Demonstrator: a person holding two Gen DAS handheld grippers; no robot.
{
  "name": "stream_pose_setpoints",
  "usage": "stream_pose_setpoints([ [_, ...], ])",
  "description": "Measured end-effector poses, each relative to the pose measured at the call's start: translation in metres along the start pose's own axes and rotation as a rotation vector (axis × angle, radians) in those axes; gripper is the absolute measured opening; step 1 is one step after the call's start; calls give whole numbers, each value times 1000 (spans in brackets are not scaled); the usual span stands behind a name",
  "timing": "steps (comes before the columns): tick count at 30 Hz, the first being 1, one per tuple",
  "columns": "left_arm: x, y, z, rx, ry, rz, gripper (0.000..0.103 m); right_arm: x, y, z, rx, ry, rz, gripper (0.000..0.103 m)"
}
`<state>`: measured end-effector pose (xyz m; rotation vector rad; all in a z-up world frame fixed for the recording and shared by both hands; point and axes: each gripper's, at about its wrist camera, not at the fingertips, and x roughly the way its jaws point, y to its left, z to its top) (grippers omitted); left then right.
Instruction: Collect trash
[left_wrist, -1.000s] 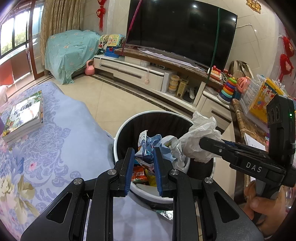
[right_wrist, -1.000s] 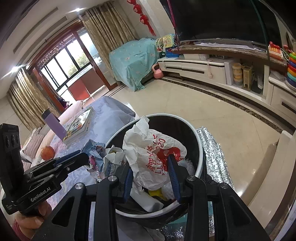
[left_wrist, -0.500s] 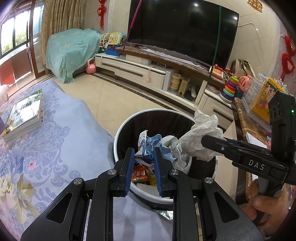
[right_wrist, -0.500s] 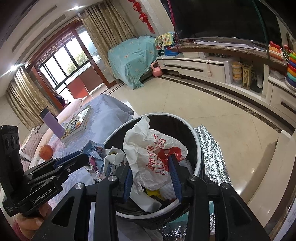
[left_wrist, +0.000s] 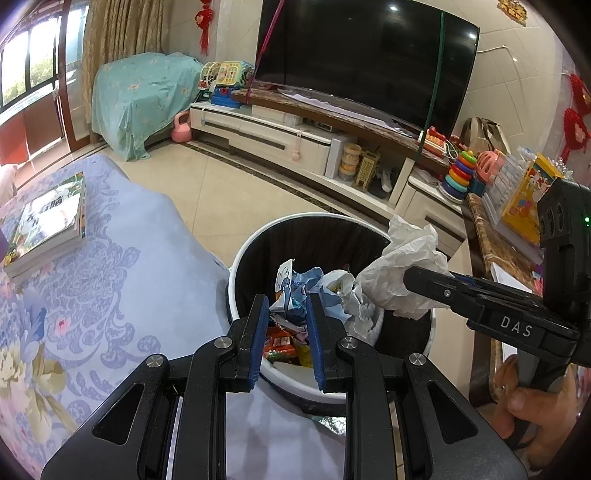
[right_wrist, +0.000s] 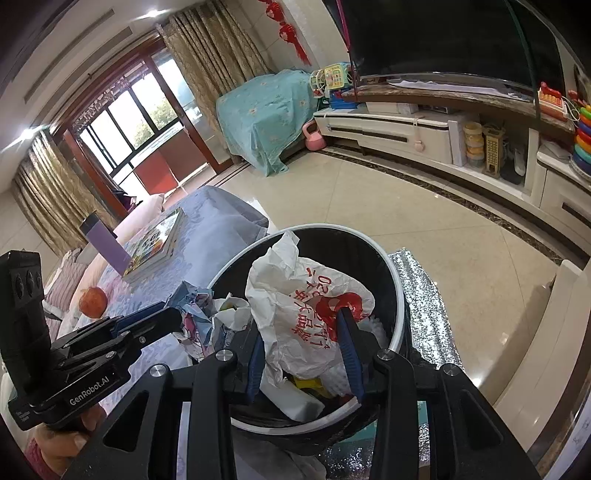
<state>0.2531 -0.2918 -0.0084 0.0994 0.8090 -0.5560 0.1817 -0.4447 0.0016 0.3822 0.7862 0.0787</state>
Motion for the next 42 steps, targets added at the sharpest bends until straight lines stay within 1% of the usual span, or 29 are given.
stream_pose_setpoints([
  [4, 0, 1, 0, -7, 3, 1, 21, 0, 1, 1, -2, 1, -3, 39],
  [6, 0, 2, 0, -13, 10, 3, 23, 1, 1, 1, -1, 5, -3, 43],
  [7, 0, 2, 0, -18, 18, 6, 26, 1, 1, 1, 3, 6, -5, 49],
  [8, 0, 2, 0, -23, 26, 9, 39, 1, 1, 2, 8, 6, -3, 59],
  [9, 0, 3, 0, -30, 23, 14, 54, 0, 0, 2, 17, 3, -4, 65],
  [10, -2, 4, 0, -36, 14, 20, 59, -2, -1, 2, 21, -2, -1, 74],
  [11, -5, 5, -1, -40, 3, 23, 60, -3, -1, 2, 23, -6, 1, 76],
  [15, -11, 8, -3, -46, -4, 23, 60, -13, 1, 2, 32, -29, 6, 77],
  [22, -32, 15, -16, -57, -22, 27, 61, -32, 10, -2, 33, -69, 15, 88],
  [25, -46, 20, -27, -71, -35, 28, 64, -40, 14, -9, 43, -82, 21, 91],
  [29, -66, 30, -46, -101, -54, 31, 67, -49, 18, -21, 62, -95, 24, 95],
  [33, -82, 37, -63, -119, -65, 38, 67, -59, 25, -38, 68, -127, 12, 95],
  [37, -99, 43, -81, -143, -80, 40, 67, -66, 34, -57, 73, -131, 13, 97],
  [42, -122, 43, -98, -132, -117, 53, 71, -77, 50, -75, 34, -149, -11, 97],
])
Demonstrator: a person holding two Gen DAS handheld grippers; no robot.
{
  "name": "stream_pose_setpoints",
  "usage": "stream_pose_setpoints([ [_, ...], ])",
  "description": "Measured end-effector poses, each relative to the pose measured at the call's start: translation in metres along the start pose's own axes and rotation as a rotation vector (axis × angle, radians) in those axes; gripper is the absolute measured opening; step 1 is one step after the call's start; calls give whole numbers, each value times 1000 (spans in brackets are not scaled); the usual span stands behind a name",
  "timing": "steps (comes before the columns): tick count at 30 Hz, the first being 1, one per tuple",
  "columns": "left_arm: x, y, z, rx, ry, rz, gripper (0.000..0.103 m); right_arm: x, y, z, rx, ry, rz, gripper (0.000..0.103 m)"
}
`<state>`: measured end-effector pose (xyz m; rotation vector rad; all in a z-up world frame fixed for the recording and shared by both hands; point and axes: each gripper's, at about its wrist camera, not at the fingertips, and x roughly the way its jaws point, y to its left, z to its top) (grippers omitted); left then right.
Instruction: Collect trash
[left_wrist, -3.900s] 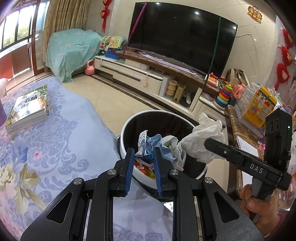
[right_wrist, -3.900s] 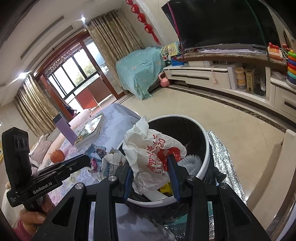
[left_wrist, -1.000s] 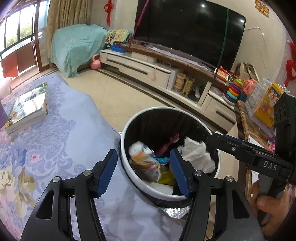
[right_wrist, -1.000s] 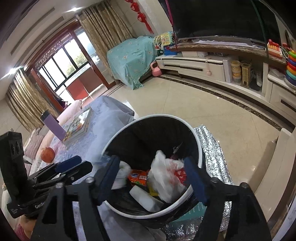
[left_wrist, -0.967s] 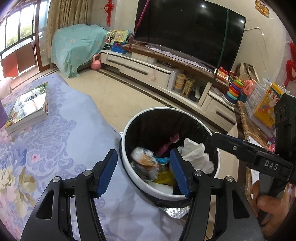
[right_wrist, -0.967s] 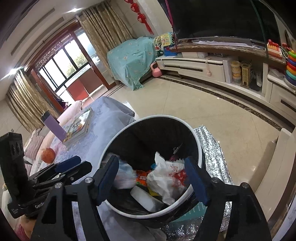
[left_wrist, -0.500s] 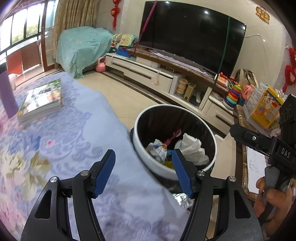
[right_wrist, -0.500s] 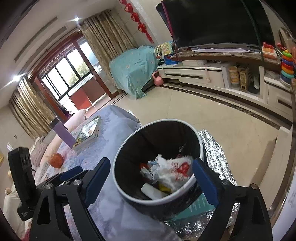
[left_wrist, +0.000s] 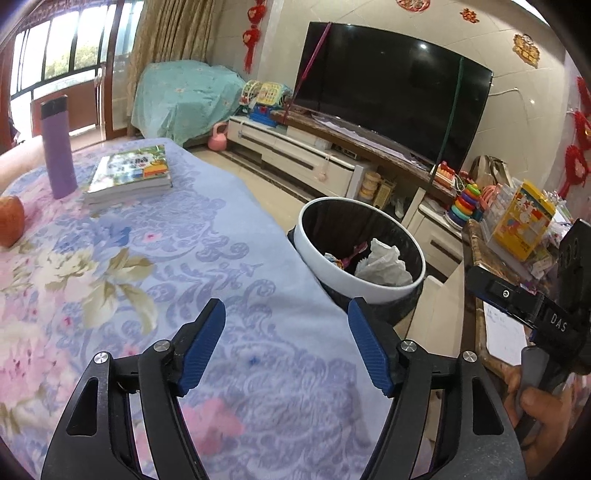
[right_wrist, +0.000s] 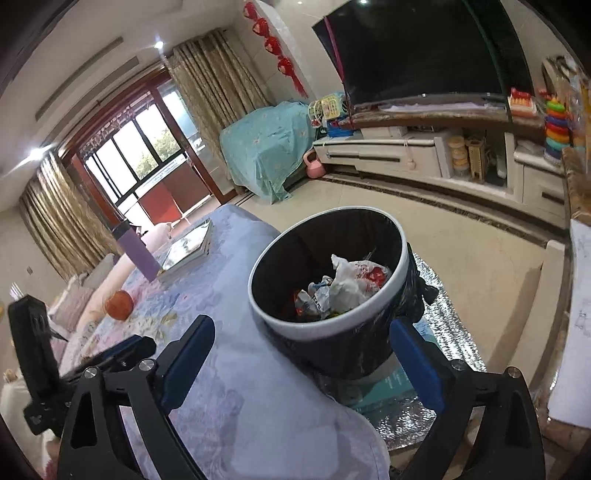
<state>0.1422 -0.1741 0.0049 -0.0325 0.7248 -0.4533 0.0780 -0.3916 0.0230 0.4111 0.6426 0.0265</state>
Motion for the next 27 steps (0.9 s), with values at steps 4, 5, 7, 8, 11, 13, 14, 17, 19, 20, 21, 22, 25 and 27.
stream_pose_setpoints([
  [4, -20, -2, -6, 21, -43, 13, 74, -17, 16, -4, -54, -53, -28, 97],
  [5, -26, -2, -6, 27, -62, 18, 75, -24, 22, -3, -78, -83, -49, 97],
  [7, -43, -2, -8, 38, -118, 21, 81, -38, 30, -3, -115, -147, -83, 99],
  [8, -50, -2, -9, 40, -145, 23, 90, -48, 36, -4, -135, -195, -98, 103],
  [11, -67, 2, -15, 40, -230, 58, 103, -69, 48, -7, -176, -298, -126, 103],
  [13, -71, 3, -19, 40, -253, 85, 103, -76, 55, -12, -207, -348, -148, 103],
  [14, -73, 5, -22, 34, -260, 98, 103, -77, 57, -14, -215, -357, -152, 103],
  [17, -78, 10, -31, 9, -275, 94, 103, -74, 59, -25, -235, -359, -148, 103],
  [19, -81, 10, -37, 8, -290, 102, 103, -69, 59, -33, -251, -348, -149, 103],
  [20, -83, 9, -41, 18, -299, 114, 103, -68, 59, -37, -255, -345, -151, 103],
  [21, -84, 7, -44, 27, -307, 127, 103, -67, 58, -40, -256, -340, -156, 103],
  [22, -86, 5, -47, 38, -315, 144, 103, -66, 57, -44, -255, -334, -157, 103],
  [25, -89, 3, -55, 47, -325, 172, 103, -64, 53, -54, -242, -324, -162, 103],
  [27, -90, 3, -59, 40, -325, 175, 103, -65, 51, -59, -241, -325, -164, 103],
])
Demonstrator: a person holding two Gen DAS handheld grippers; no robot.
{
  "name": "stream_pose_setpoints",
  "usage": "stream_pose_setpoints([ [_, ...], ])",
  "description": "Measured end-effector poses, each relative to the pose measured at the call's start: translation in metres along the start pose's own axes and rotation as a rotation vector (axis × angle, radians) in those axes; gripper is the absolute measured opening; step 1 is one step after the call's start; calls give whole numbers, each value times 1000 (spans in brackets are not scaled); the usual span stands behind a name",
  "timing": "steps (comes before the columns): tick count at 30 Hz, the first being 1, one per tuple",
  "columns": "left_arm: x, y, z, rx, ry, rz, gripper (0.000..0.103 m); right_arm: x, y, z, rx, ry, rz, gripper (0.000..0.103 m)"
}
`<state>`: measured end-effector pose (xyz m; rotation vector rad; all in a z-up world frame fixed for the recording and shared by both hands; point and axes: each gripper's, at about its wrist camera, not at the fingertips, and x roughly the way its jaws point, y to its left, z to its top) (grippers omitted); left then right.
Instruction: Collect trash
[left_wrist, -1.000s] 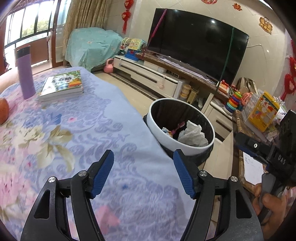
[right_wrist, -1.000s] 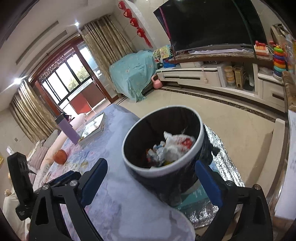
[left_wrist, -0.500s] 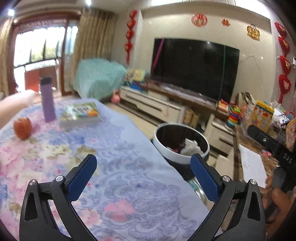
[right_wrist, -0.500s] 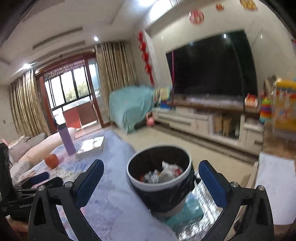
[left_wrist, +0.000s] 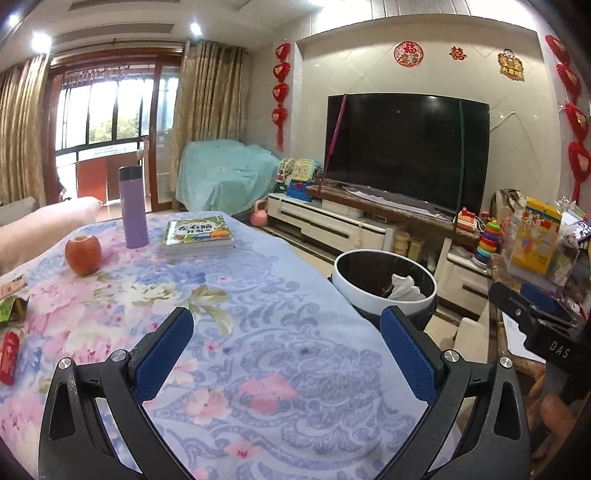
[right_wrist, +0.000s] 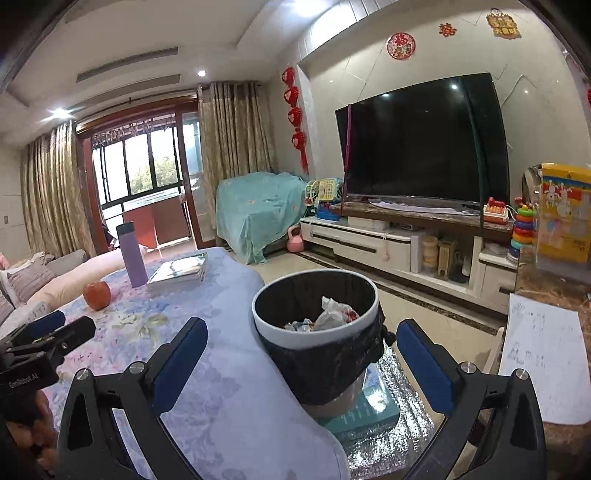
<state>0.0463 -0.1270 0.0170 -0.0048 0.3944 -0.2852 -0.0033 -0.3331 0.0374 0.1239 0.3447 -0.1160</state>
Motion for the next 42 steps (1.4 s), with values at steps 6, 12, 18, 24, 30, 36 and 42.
stream_pose_setpoints([
  [6, -6, -4, -7, 15, -4, 27, 103, -8, 5, -9, -26, -9, -18, 103],
  [12, -17, -8, -6, 32, -42, 40, 103, -17, 8, -9, -28, -48, -24, 103],
  [18, -21, -10, -9, 38, -50, 46, 103, -20, 9, -11, -24, -76, -26, 103],
  [24, -22, -10, -9, 38, -56, 50, 103, -20, 11, -12, -26, -84, -38, 103],
  [30, -24, -9, -10, 36, -61, 53, 103, -21, 12, -12, -24, -86, -33, 103],
  [36, -26, -10, -9, 39, -69, 51, 103, -21, 15, -13, -26, -98, -28, 103],
  [42, -27, -12, -9, 46, -80, 54, 103, -21, 17, -13, -26, -98, -23, 103],
])
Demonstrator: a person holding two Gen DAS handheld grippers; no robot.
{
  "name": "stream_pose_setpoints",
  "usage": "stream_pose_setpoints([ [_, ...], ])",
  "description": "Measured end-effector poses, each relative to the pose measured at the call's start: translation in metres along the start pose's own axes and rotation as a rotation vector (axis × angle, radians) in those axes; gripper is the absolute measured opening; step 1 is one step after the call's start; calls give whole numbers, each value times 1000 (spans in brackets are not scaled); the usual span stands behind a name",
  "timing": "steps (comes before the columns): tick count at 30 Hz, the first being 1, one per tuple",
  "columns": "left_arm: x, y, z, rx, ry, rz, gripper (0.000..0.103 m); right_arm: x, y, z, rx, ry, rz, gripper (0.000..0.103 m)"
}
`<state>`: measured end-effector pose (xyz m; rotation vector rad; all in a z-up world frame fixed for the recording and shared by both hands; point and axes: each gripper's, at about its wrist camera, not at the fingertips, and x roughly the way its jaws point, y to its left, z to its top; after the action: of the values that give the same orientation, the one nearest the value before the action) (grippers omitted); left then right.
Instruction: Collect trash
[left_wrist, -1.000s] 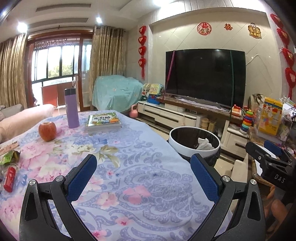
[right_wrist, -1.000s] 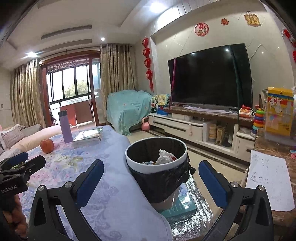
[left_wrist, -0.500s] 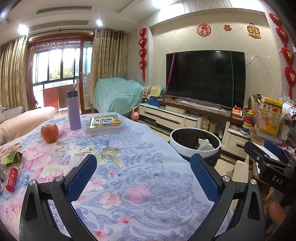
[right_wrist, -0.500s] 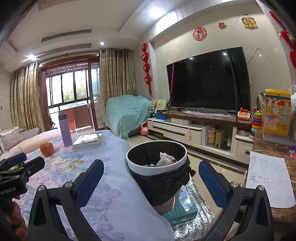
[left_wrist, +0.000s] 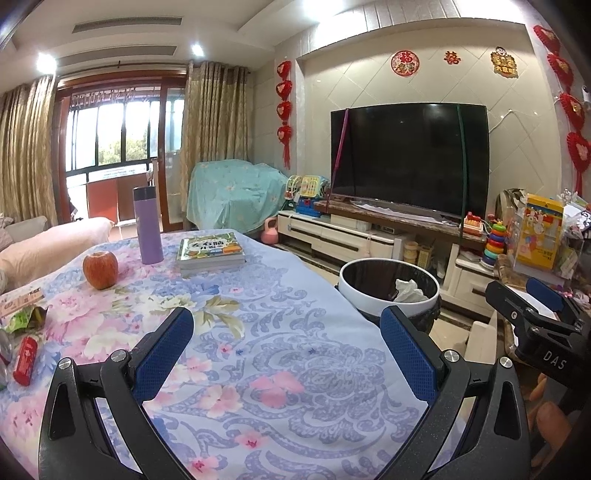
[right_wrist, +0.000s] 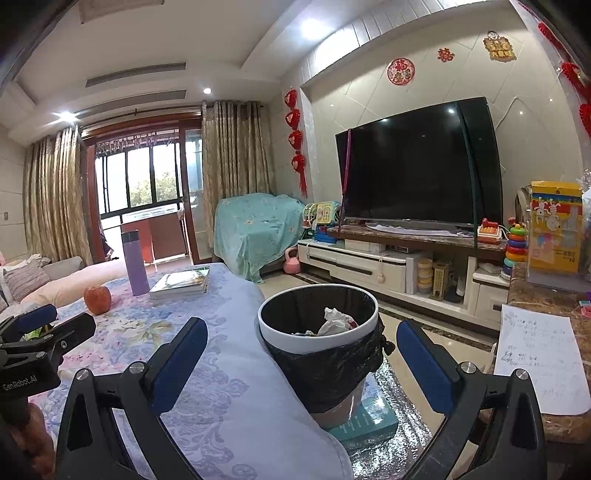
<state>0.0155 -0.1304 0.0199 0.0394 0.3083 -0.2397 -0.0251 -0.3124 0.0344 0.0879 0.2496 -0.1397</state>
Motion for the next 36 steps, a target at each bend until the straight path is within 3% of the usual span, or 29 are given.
stream_pose_setpoints([
  [36, 1, -3, -2, -2, 10, -9, 103, 3, 7, -5, 6, 12, 24, 103],
])
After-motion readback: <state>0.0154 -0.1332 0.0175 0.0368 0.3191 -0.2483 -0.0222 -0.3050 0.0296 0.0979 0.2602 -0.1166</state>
